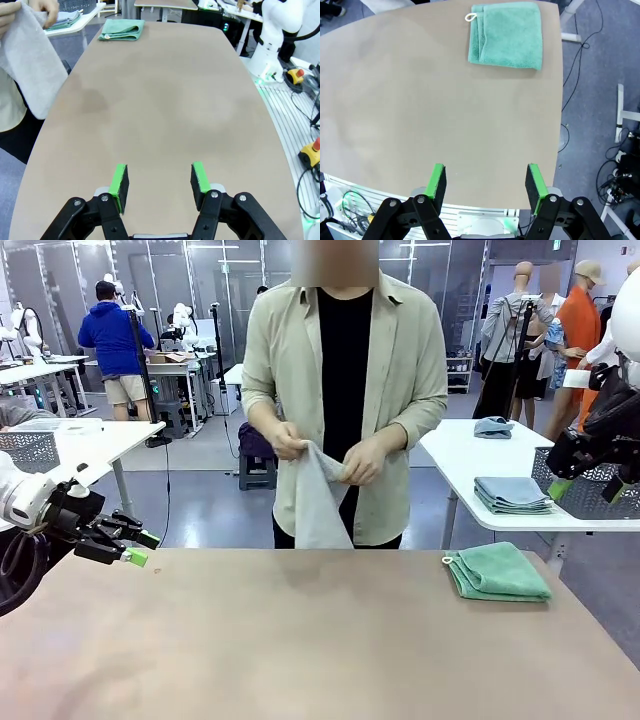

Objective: Fold the towels and place them in the basket.
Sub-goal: When a person lays out a Towel with hook on the table, fold it in half twice.

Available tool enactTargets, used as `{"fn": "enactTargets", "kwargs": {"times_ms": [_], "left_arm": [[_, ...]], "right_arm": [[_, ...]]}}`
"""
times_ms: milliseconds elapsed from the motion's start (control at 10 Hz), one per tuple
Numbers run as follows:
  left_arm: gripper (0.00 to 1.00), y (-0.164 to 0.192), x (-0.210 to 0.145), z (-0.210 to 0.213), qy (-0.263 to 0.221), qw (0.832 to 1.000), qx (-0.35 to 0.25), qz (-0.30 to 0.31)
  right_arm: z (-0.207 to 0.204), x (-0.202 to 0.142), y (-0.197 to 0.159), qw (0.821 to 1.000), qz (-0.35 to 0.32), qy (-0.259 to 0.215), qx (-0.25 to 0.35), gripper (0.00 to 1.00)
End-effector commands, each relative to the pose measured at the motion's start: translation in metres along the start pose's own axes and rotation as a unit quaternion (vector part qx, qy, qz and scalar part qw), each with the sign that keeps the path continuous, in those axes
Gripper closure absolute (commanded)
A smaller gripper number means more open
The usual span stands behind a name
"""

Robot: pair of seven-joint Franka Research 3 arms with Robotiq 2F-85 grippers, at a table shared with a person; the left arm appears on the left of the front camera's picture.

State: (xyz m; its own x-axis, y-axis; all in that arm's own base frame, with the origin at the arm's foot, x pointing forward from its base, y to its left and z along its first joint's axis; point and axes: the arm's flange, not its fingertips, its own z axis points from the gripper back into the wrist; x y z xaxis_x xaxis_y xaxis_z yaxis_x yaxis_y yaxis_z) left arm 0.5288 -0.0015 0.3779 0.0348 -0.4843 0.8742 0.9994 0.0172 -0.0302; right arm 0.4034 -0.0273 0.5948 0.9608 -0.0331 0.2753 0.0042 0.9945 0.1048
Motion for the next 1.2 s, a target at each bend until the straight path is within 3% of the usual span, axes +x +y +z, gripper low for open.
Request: {"fn": "enactTargets", "kwargs": {"times_ms": [0,1100], "left_arm": [[0.35,-0.0015,0.0008,0.0009,0.000,1.000,0.001,0.000],[0.35,-0.0015,0.0008,0.0009,0.000,1.000,0.001,0.000]], "right_arm": [[0.0024,0.0021,0.0000,1.000,-0.001,0.003,0.001,0.20],[0.0024,0.0021,0.0000,1.000,-0.001,0.003,0.001,0.20]]}}
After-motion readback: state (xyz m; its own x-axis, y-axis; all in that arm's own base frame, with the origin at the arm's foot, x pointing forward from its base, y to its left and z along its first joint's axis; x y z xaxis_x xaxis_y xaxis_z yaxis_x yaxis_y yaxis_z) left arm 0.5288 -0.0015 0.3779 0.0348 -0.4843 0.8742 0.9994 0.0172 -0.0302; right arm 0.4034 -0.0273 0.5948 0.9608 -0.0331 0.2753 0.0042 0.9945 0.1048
